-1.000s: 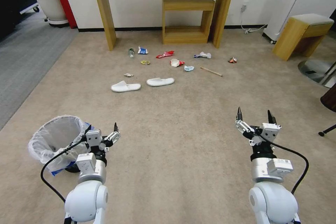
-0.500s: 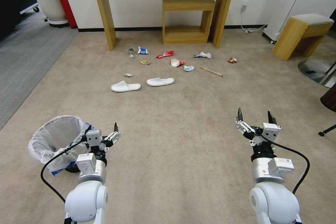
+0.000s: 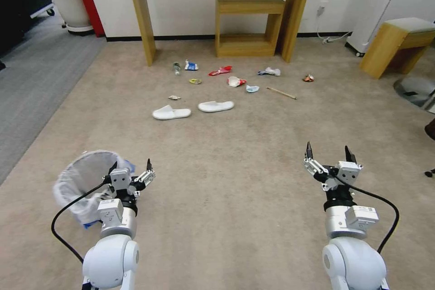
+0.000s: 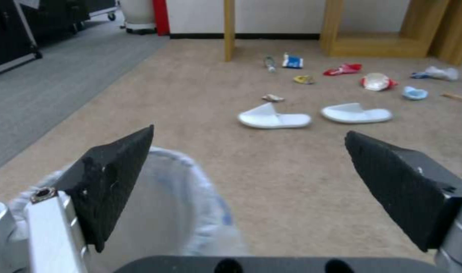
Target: Pick up the trash bin and place the garbage on the floor into it.
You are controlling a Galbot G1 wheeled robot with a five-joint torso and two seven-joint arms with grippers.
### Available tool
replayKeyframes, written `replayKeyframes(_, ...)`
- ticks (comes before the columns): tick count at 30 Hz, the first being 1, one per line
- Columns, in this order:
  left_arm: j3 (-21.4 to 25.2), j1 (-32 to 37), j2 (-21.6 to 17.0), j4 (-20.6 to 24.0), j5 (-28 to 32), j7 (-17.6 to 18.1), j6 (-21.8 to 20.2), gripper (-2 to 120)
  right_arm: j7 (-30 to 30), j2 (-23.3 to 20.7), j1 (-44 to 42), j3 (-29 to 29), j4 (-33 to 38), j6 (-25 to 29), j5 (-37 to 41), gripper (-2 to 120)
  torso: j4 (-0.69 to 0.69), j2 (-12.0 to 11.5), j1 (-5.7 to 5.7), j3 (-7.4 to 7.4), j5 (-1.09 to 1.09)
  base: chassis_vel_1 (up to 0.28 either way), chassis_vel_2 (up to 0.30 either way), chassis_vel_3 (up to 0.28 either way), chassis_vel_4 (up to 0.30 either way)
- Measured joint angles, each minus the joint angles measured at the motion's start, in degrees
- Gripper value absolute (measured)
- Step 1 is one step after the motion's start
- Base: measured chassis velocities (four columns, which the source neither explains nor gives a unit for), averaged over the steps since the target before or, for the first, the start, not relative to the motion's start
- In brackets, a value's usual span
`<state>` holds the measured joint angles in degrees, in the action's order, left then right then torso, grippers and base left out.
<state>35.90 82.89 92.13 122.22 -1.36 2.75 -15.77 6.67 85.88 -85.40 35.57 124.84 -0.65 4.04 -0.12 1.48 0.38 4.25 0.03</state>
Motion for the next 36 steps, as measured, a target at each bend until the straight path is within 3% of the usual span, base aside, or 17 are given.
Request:
replayKeyframes(22,0.9,0.9,0.0,-1.4,0.6,0.4,-0.3,100,-0.8,-1.2,1.5,0.1,-1.9,1.5,1.1,100,0.0,0.0,0.0,0.0,-0.05,0.221,0.226,-0.223,-0.217)
replayKeyframes(36,1.2,1.2,0.0,-1.5,0.6,0.5,-0.3,100,-1.7,-1.1,1.6,0.5,-2.8,3.6,0.7,100,-0.01,0.0,0.0,0.0,-0.02,-0.004,-0.001,0.0,-0.003)
